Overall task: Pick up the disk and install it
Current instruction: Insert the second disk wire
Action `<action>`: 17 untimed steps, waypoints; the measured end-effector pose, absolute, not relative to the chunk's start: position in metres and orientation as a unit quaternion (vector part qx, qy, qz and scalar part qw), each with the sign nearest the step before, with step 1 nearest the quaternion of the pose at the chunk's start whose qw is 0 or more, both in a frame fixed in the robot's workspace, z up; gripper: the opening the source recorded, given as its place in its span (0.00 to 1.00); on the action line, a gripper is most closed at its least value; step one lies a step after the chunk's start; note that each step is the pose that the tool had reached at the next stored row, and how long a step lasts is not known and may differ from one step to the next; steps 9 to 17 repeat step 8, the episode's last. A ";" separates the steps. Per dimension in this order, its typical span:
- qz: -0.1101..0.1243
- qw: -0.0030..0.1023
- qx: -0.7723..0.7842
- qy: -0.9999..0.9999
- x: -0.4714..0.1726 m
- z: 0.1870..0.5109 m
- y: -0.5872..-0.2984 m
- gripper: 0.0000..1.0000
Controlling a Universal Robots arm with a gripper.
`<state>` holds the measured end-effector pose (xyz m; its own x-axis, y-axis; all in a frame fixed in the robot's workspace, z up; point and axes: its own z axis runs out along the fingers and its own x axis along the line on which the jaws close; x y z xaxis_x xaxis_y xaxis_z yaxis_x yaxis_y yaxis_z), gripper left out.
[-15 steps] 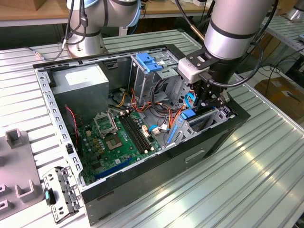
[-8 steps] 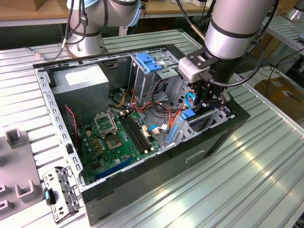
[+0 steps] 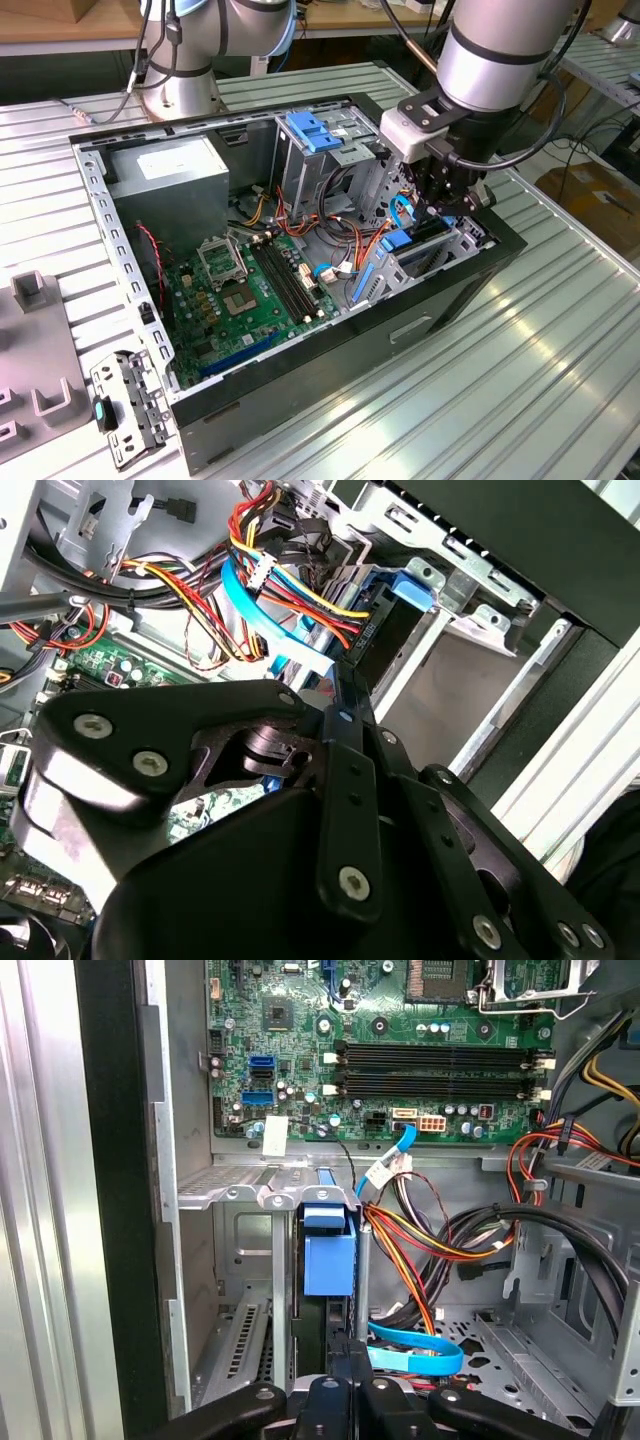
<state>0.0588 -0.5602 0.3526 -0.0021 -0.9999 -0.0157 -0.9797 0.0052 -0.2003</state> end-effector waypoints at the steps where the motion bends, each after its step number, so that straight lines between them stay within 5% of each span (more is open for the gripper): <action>1: -0.066 0.077 -0.702 0.705 0.059 0.353 -0.560 0.11; 17: -0.066 0.077 -0.702 0.705 0.059 0.353 -0.560 0.11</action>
